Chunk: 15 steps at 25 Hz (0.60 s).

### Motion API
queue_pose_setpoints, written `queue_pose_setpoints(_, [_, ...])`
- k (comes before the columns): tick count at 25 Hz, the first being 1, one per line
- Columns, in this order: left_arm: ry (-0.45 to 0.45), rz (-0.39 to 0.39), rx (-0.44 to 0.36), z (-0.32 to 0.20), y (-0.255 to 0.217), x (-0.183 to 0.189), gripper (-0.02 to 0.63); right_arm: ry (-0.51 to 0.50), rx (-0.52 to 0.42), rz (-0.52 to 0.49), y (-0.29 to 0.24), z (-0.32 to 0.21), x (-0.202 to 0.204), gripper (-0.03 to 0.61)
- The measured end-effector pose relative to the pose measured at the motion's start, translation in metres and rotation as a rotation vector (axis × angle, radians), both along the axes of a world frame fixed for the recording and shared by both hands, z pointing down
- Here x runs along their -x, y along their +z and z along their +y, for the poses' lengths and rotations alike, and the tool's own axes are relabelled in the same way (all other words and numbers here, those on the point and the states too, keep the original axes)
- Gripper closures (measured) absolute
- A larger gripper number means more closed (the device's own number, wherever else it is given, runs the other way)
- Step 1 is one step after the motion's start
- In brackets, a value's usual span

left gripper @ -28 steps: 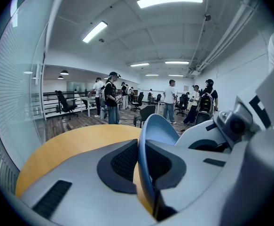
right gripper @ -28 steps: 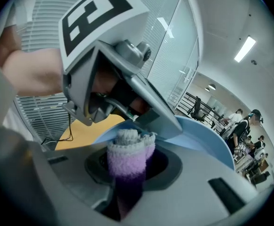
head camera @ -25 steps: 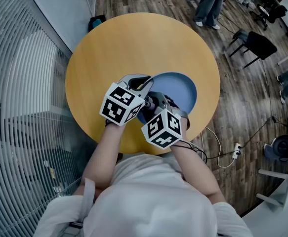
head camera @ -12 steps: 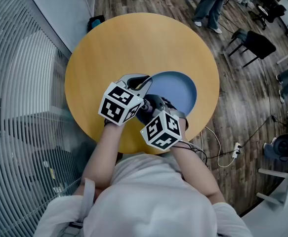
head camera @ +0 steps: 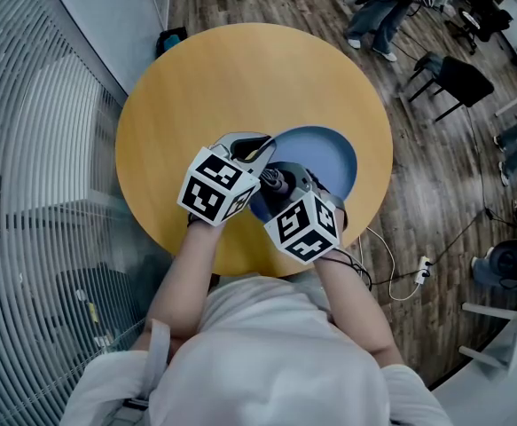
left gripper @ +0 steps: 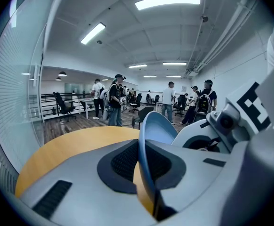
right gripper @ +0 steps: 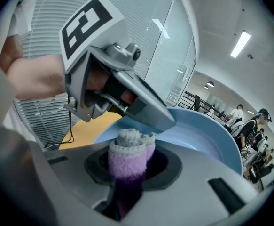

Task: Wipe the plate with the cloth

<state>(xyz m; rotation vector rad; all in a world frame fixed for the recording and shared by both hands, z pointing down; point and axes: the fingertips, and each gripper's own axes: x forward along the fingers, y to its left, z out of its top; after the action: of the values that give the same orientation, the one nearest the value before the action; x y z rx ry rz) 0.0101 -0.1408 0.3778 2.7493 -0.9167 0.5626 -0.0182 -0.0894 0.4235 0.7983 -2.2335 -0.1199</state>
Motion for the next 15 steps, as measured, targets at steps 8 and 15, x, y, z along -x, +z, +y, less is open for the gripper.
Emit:
queue_pose_setpoints(8, [0.015,-0.027,-0.008,0.004,0.001,-0.001,0.588,0.057,-0.009,-0.01,-0.006,-0.009,-0.025,0.489])
queue_pose_setpoints(15, [0.022,-0.042,-0.009,0.005,0.002,-0.001,0.588,0.137,-0.023,-0.01,-0.013,-0.024,-0.058,0.489])
